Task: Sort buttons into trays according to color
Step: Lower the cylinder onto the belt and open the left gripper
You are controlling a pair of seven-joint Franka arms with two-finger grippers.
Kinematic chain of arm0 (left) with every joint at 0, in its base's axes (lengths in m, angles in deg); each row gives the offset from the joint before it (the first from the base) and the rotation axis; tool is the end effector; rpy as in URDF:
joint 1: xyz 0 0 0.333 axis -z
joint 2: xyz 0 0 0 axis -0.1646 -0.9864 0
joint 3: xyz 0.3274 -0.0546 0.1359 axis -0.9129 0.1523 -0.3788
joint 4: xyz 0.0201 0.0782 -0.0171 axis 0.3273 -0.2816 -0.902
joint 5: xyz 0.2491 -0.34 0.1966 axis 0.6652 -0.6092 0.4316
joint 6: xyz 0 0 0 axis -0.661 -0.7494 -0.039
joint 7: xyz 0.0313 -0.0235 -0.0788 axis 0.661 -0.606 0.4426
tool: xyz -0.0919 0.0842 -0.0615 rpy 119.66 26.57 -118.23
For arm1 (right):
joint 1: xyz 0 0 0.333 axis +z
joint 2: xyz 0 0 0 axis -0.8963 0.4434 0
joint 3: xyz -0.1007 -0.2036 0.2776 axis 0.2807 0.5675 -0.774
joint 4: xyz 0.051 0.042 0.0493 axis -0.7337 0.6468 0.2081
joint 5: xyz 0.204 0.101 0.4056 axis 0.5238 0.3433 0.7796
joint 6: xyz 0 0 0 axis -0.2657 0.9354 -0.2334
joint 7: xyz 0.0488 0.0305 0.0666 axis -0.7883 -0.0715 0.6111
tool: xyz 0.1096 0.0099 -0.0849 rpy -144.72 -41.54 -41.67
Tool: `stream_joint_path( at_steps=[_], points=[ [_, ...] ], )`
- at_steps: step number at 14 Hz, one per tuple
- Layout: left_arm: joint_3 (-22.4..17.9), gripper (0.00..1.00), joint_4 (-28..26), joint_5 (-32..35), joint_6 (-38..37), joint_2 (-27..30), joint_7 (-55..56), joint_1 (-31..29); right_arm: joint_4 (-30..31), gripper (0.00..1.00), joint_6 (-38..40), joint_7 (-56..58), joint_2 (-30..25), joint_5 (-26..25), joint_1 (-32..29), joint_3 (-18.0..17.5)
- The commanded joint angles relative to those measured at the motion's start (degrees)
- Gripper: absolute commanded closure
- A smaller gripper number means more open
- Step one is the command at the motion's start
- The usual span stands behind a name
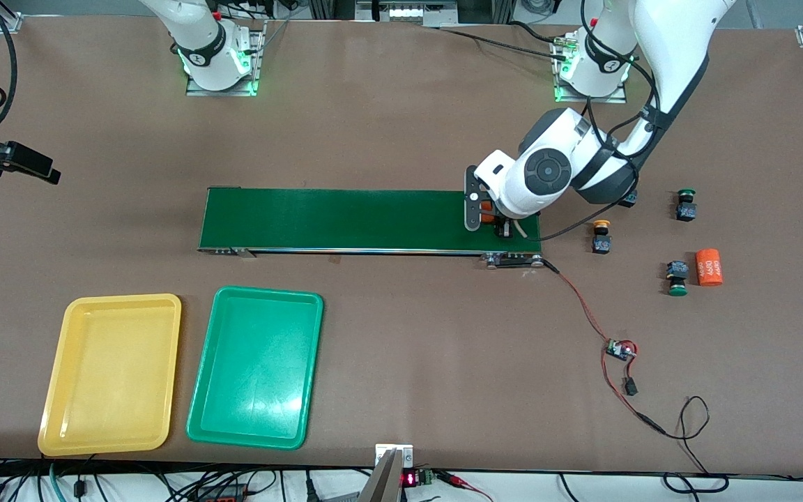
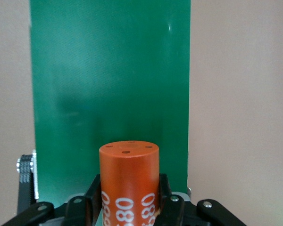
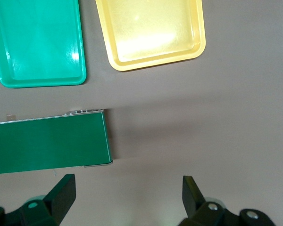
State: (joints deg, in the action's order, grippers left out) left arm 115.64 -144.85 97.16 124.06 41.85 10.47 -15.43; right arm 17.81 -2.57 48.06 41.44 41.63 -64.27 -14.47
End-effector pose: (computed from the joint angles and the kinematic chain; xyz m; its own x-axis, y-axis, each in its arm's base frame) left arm 0.5507 -0.3389 0.2208 0.0220 -0.9992 0.0332 -0.9742 -0.0139 0.2254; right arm 0.6333 -0.0572 0.5869 0.9884 -0.1304 -0.0777 -0.1308 -0.9914 0.0000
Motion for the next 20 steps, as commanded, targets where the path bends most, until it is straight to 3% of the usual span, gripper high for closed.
stream_joint_path(
  at_steps=[1, 7, 8, 9, 15, 18, 20],
  points=[
    [0.27, 0.81, -1.97, 1.24, 1.28, 1.72, -0.55, -0.72, -0.36, 0.00, 0.60, -0.45, 0.05, 1.07, -0.47, -0.15],
    [0.09, 0.75, -1.97, 4.22, 1.89, -0.11, 3.76, -0.63, -0.36, 0.00, 0.69, -0.45, 0.05, 1.07, -0.47, -0.15],
    [0.09, 0.58, -1.88, 5.18, 1.98, -0.38, 3.76, -0.72, -0.36, 0.00, 0.60, -0.45, 0.05, 1.07, -0.47, -0.15],
    [0.18, 0.01, -1.80, 6.41, 1.98, -0.38, 3.76, -0.81, -0.36, 0.00, 0.60, -0.45, 0.05, 1.07, -0.47, -0.15],
    [0.80, 0.00, 0.30, 6.42, -2.75, 2.24, 4.46, -0.81, -0.36, 0.00, 0.60, -0.53, 0.05, 1.07, -0.38, -0.15],
    [3.69, 0.00, 6.00, 5.72, -13.54, 3.74, 10.94, -1.86, -0.36, 0.00, 0.60, -0.45, 0.05, 1.07, -0.38, -0.15],
    [3.52, 0.00, 11.18, 5.63, -21.19, 3.66, 17.70, -1.60, -0.36, 0.00, 0.60, -0.45, 0.05, 0.98, -0.38, -0.15]
  ],
)
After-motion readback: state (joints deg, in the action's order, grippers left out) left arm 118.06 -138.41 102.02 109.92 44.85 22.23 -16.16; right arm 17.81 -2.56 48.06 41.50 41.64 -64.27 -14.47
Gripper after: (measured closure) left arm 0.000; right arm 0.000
